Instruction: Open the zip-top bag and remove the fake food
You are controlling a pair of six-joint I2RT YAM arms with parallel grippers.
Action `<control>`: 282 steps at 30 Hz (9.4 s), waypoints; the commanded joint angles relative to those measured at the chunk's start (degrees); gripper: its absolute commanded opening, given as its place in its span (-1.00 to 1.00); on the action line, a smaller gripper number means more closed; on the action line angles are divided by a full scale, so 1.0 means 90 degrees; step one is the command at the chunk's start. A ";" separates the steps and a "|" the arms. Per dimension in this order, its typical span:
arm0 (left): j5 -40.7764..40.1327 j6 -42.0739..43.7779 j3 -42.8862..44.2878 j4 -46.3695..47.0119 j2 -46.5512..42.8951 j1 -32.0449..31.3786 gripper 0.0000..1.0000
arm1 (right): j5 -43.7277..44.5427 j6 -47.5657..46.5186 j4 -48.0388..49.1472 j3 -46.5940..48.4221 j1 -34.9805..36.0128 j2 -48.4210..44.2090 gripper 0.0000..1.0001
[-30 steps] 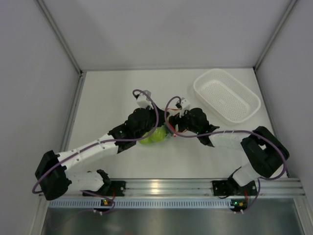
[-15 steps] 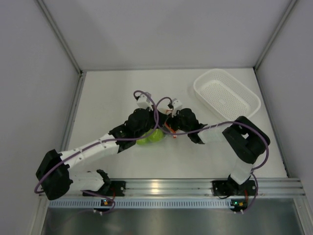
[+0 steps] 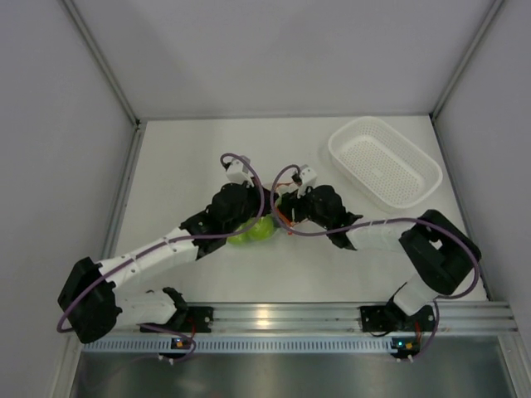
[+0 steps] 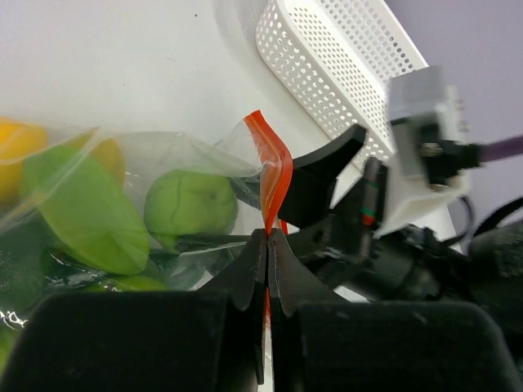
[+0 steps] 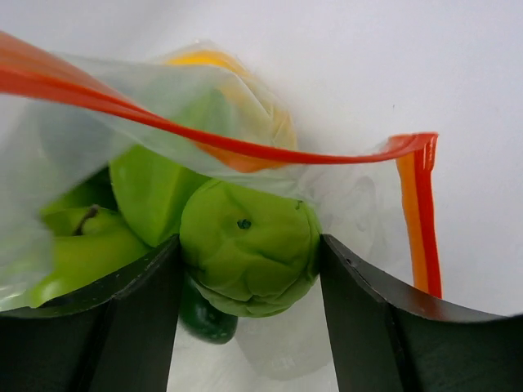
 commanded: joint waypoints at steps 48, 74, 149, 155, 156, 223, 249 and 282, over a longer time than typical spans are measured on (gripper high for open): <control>0.0933 0.0399 0.0538 -0.0888 -0.0711 0.0423 -1.00 | 0.2718 0.0168 -0.5721 0.3615 -0.4085 0.0813 -0.07; 0.1246 0.0184 0.0958 -0.0839 -0.0506 0.0472 -1.00 | -0.1120 0.2336 -0.2647 0.0627 -0.1362 -0.3114 0.20; 0.0289 -0.0558 0.0000 -0.0058 -0.0633 0.0491 -1.00 | 0.0715 0.2435 -0.2673 -0.0144 0.0632 -0.2995 -0.17; 0.0143 -0.0675 0.0030 -0.0058 -0.0613 0.0491 -1.00 | 0.1457 0.2074 -0.3961 -0.0194 0.0515 -0.4245 -0.17; 0.0143 -0.0724 0.0030 -0.0058 -0.0594 0.0491 -1.00 | 0.1555 0.1986 -0.4166 -0.0184 0.0466 -0.4459 -0.16; 0.1725 -0.0353 0.0626 -0.0342 -0.0603 0.0482 -1.00 | -0.0554 0.2756 -0.2020 0.0793 0.0602 -0.1612 0.36; 0.0037 -0.1535 -0.1239 0.0762 -0.1910 0.0277 -1.00 | 0.1379 0.5001 -0.1140 0.0695 0.1364 -0.0126 0.62; -0.1898 -0.1281 -0.2421 0.0830 -0.3279 -0.0427 -1.00 | 0.0559 0.4739 -0.1111 0.1526 0.1735 0.1341 0.09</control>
